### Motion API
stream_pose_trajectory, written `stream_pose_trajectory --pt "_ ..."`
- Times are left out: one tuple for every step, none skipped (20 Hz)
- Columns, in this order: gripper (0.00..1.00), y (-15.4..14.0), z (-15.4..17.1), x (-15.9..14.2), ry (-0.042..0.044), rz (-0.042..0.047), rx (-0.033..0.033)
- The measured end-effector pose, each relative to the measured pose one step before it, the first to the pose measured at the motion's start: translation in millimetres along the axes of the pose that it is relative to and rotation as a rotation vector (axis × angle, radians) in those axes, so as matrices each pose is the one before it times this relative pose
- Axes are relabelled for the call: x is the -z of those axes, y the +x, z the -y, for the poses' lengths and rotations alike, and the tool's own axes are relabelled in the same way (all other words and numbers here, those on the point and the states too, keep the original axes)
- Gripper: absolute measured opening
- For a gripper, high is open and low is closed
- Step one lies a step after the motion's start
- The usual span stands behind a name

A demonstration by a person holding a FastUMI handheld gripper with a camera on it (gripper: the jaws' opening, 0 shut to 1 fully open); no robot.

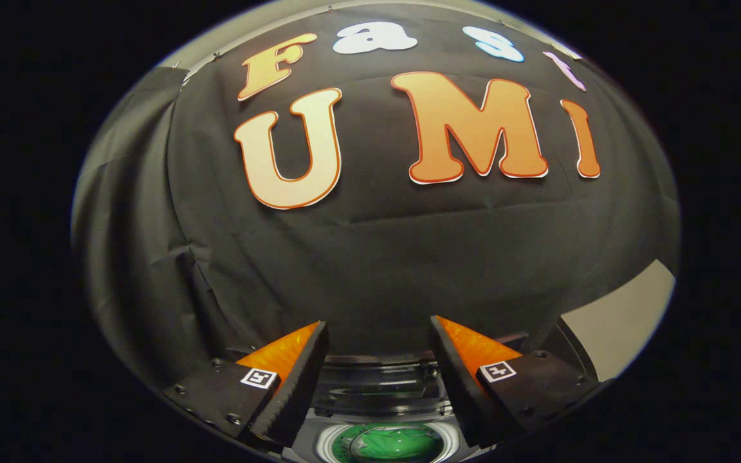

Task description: Put the clothes into the washing machine and then close the washing machine lid.

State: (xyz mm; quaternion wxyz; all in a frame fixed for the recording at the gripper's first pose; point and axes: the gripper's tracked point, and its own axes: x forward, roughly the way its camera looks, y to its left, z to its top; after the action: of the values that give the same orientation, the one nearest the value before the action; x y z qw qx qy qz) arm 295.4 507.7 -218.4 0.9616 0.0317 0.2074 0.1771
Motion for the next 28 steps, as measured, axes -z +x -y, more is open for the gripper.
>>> stream_pose_trajectory --pt "0.98 9.44 2.84 1.44 -0.01031 -0.01001 0.00357" --pt "0.98 8.83 0.96 1.95 -0.00615 -0.01046 0.00255" --pt "0.98 6.63 0.59 2.28 -0.00204 -0.00818 0.00292" --pt "0.98 7.22 1.69 2.89 -0.00198 -0.00878 0.00932" --pt "0.98 7.03 1.20 2.64 -0.00345 -0.00871 0.00385" --pt "0.98 7.10 0.10 2.18 -0.00411 -0.00715 0.00319" --pt "0.99 6.42 1.03 3.41 -0.00298 -0.00783 0.00779" --pt "0.99 5.77 1.25 2.08 0.00082 -0.00814 0.00626" --pt "0.99 5.47 1.29 5.19 0.00013 -0.00584 0.01058" --pt "0.99 6.66 2.95 6.46 0.00110 -0.01822 0.00966" --pt "0.99 6.19 3.27 11.44 -0.00756 -0.02131 0.00716" --pt "0.99 -1.41 -3.43 -6.79 -0.02032 0.05187 0.00414" --pt "0.99 -0.24 -0.10 0.44 -0.01599 -0.01801 -0.00956" --pt "0.99 -0.09 0.87 -1.67 0.00958 0.01686 -0.00309" --pt "0.99 0.63 -0.11 2.66 0.00672 -0.00808 -0.00321" --pt "0.99 -2.58 -1.85 -0.50 0.00148 0.00252 -0.00304" --pt "0.99 0.18 0.78 0.40 -0.00213 -0.00186 0.00025" --pt "0.99 -0.91 0.01 0.31 -0.00139 0.00515 0.00262" --pt "0.99 -0.65 0.46 0.84 0.00295 0.00184 0.00234" --pt "0.99 -3.72 0.91 -0.41 0.00204 0.00509 0.00039" --pt "0.99 -4.11 -0.09 3.71 0.00181 0.00623 0.00048" --pt "0.99 -7.03 -0.43 1.50 0.00174 0.01088 0.00145" --pt "0.99 -8.91 1.68 0.75 -0.00154 0.00867 0.00010" --pt "0.99 -6.13 -1.12 1.88 0.00048 0.00900 -0.00070" --pt "0.99 -5.99 -0.71 2.51 -0.00063 0.00176 -0.00068" --pt "0.99 -7.11 -1.18 2.74 -0.00095 0.00171 0.00067" --pt "0.99 -5.69 0.52 2.00 -0.00153 -0.00052 0.00069" --pt "0.99 -5.38 0.42 2.51 -0.00134 0.00406 0.00051"
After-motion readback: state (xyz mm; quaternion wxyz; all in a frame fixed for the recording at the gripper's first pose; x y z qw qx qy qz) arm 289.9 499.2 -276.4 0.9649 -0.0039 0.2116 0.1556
